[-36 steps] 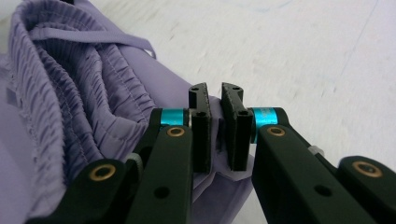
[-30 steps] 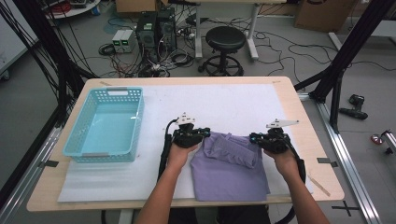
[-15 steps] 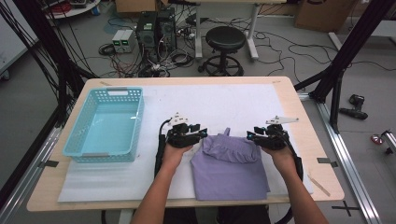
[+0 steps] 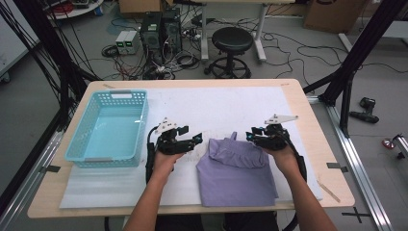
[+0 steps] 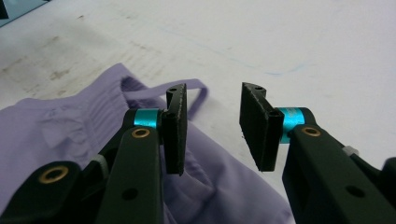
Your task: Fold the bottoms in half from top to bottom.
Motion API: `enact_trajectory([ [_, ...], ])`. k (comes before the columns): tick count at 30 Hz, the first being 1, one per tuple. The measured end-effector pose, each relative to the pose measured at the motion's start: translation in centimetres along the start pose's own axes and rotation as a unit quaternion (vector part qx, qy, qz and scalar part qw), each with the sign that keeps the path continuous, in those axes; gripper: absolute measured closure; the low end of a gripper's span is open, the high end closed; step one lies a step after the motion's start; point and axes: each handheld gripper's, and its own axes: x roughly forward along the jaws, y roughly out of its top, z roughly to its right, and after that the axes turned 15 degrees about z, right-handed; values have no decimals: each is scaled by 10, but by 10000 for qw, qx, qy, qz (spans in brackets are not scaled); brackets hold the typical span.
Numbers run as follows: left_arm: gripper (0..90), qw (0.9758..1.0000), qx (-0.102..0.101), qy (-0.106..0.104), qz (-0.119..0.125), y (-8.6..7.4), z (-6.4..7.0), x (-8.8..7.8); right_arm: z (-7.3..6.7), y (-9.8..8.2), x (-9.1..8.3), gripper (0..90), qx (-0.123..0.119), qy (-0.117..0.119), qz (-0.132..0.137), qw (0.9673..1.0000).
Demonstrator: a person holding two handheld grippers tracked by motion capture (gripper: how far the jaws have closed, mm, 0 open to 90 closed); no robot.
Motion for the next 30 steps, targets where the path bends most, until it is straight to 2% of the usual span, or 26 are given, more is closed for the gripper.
enact_trajectory([
  [2, 286, 9999, -7, -30, -100, -1, 0, -1, -4, 1, 11, 624, 26, 140, -120, 9998],
  [6, 294, 10000, 22, -68, -38, 0, 3, -4, -14, -4, 27, 609, 64, 463, -470, 9978],
  [11, 294, 10000, 16, -70, -37, -2, 4, -7, -21, -10, 30, 625, 148, 847, -667, 9941],
  [13, 294, 10000, 5, -62, -29, -4, 5, -9, -23, -13, 27, 636, 206, 974, -645, 9929],
  [19, 298, 10000, 3, -72, -41, -4, 7, -14, -30, -19, 15, 768, 195, 1339, -673, 9885],
  [22, 299, 10000, 10, -90, 10, -3, 9, -14, -36, -20, 6, 809, 63, 1526, -563, 9867],
  [26, 299, 9999, 8, -105, 7, -3, 12, -14, -48, -21, -8, 819, -125, 1745, -411, 9837],
  [30, 299, 9999, 12, -125, 1, -2, 15, -14, -61, -26, -21, 823, -311, 1980, -424, 9788],
])
